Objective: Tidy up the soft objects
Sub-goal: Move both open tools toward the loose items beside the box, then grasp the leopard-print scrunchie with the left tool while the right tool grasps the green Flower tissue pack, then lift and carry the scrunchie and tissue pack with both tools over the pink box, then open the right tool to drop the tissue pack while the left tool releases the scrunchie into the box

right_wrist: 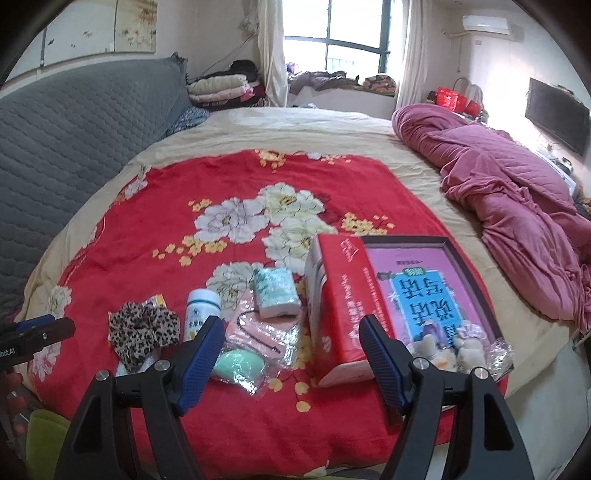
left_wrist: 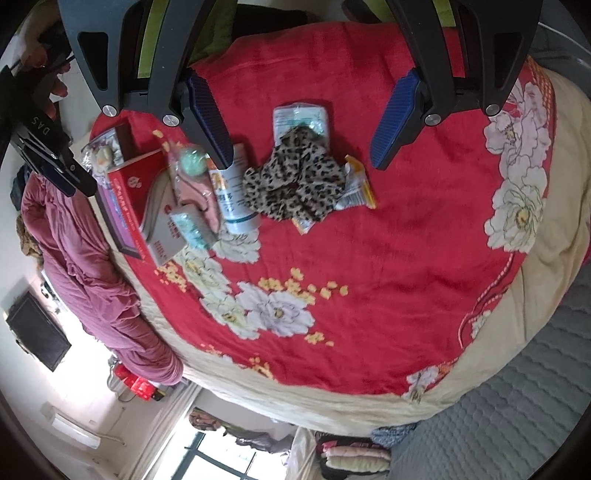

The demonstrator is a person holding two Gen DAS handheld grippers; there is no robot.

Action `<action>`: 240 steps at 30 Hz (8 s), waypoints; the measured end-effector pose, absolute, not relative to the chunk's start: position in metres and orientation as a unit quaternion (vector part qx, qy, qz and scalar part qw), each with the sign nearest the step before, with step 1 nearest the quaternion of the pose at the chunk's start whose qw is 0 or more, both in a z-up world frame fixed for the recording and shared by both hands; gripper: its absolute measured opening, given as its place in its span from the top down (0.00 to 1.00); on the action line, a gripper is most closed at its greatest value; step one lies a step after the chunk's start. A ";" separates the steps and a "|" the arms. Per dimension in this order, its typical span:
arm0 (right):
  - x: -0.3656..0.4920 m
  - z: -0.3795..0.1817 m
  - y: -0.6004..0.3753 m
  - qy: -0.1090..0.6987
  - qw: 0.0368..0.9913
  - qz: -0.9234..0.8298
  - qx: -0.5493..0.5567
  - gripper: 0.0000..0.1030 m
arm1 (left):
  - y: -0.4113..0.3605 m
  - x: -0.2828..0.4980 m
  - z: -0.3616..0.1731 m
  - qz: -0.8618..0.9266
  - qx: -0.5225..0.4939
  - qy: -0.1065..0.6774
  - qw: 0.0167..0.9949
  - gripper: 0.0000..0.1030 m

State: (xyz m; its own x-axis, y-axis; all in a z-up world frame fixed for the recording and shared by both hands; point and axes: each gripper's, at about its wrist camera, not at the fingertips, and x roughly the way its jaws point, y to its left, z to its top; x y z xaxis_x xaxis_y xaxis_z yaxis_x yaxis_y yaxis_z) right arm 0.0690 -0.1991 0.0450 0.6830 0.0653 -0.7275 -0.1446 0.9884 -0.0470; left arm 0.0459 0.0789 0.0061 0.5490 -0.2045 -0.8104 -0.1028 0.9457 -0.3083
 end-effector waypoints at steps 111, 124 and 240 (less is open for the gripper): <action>0.132 0.043 -0.220 0.414 0.898 0.119 0.090 0.60 | 0.045 0.090 -0.013 -0.039 -0.131 0.461 0.877 0.81; 0.132 0.036 -0.217 0.420 0.894 0.126 0.090 0.60 | 0.031 0.092 -0.061 -0.029 -0.081 0.503 0.860 0.36; 0.142 -0.054 -0.488 0.439 0.882 -0.096 0.143 0.44 | -0.317 0.185 -0.051 -0.235 0.016 0.517 0.823 0.87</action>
